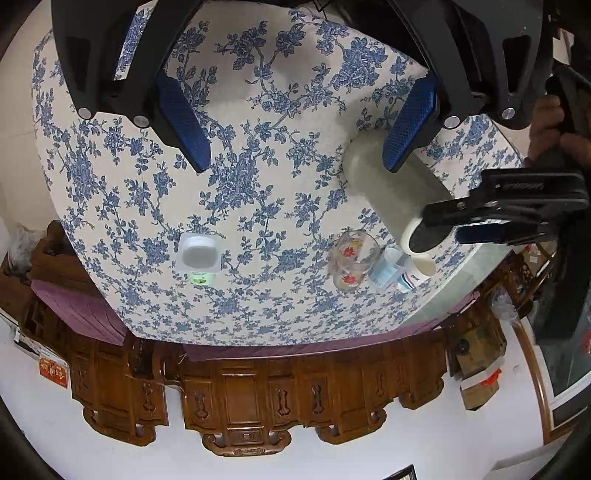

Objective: Flip cup upside down
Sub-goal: 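Rotate the tumbler upright with the left tool and set it on the table, then open the left tool and pull it back from the tumbler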

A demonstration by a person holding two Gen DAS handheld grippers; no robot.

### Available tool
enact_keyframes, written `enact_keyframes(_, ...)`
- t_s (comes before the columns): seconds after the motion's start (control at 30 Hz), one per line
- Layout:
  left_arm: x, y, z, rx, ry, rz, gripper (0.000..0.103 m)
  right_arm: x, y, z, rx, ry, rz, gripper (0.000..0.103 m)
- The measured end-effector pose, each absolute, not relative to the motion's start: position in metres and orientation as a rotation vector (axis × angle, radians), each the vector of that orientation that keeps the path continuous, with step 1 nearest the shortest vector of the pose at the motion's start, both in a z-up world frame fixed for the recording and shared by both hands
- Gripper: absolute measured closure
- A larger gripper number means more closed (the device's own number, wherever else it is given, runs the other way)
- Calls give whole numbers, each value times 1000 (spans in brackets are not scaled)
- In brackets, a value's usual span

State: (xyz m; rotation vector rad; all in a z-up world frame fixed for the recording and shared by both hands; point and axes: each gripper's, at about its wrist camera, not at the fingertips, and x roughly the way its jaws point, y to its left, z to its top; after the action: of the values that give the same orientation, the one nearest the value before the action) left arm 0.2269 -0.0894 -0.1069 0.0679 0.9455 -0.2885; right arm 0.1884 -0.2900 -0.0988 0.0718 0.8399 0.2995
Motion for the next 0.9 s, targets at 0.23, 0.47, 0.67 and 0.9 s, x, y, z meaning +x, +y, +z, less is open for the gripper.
enact_keyframes(0.23,199,-59,-86,30,881,-262,8,182,-279,-86,67,803,298,8)
enact_keyframes(0.47,176,-34,-78,12,865,-206,8,170,-270,-72,91,770,295,3)
enact_keyframes(0.67,150,-23,-76,27,847,-165,8,156,-261,-66,110,767,286,3)
enact_keyframes(0.9,115,-14,-65,25,785,-140,8,127,-248,-53,130,718,292,3)
